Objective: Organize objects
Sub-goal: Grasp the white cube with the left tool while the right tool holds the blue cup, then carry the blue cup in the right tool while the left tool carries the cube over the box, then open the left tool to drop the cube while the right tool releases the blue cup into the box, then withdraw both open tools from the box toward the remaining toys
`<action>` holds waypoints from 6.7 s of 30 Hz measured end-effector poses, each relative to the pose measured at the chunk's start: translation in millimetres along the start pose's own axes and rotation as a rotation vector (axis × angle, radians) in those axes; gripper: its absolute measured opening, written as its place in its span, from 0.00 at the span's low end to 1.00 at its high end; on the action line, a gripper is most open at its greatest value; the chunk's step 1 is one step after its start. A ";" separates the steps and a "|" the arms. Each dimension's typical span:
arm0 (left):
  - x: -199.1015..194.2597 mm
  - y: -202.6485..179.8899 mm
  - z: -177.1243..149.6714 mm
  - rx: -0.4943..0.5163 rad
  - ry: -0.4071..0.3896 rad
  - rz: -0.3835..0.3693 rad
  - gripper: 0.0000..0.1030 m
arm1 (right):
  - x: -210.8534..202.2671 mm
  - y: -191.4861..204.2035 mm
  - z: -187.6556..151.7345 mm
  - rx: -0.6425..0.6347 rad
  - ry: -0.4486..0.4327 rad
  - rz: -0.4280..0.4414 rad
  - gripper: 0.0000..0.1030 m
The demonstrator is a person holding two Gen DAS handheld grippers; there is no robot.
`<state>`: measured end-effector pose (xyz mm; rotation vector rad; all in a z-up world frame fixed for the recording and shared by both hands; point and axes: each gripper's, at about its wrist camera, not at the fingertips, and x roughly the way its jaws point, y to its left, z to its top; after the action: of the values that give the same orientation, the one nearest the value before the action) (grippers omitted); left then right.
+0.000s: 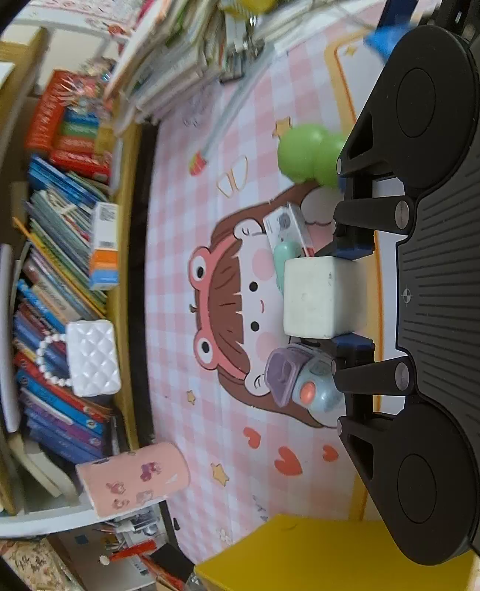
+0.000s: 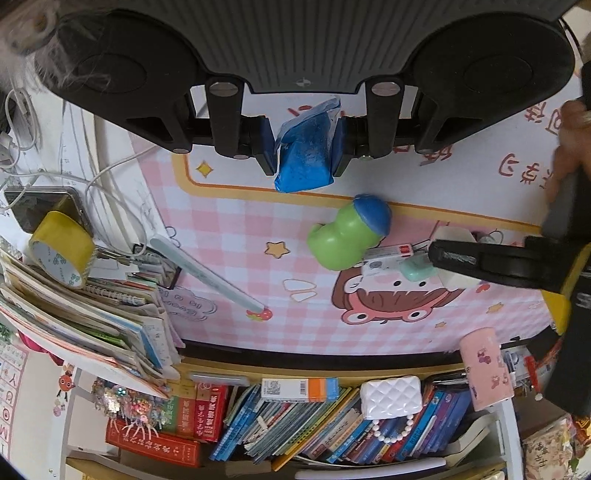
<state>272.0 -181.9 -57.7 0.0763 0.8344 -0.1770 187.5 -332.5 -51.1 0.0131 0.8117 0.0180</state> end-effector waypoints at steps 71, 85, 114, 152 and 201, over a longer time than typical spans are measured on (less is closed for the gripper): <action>-254.3 281.1 -221.2 -0.234 -0.088 0.033 0.34 | -138.1 337.1 -110.7 -0.239 -0.054 0.253 0.28; -262.4 301.0 -206.4 -0.272 -0.168 0.075 0.34 | -135.3 356.9 -89.2 -0.292 -0.126 0.272 0.28; -136.5 312.1 -68.3 -0.190 -0.167 0.297 0.34 | 12.0 383.3 88.5 -0.438 -0.168 0.363 0.28; -167.0 311.7 -63.7 -0.225 -0.251 0.283 0.78 | -2.0 359.5 104.1 -0.304 -0.196 0.356 0.34; -262.7 267.4 -216.6 -0.232 -0.129 0.164 0.94 | -148.8 320.7 -98.9 -0.202 -0.144 0.093 0.83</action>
<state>-9.1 143.7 -8.4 -0.0841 0.7118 0.0697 9.8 -14.5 -5.3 -0.1371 0.6615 0.1847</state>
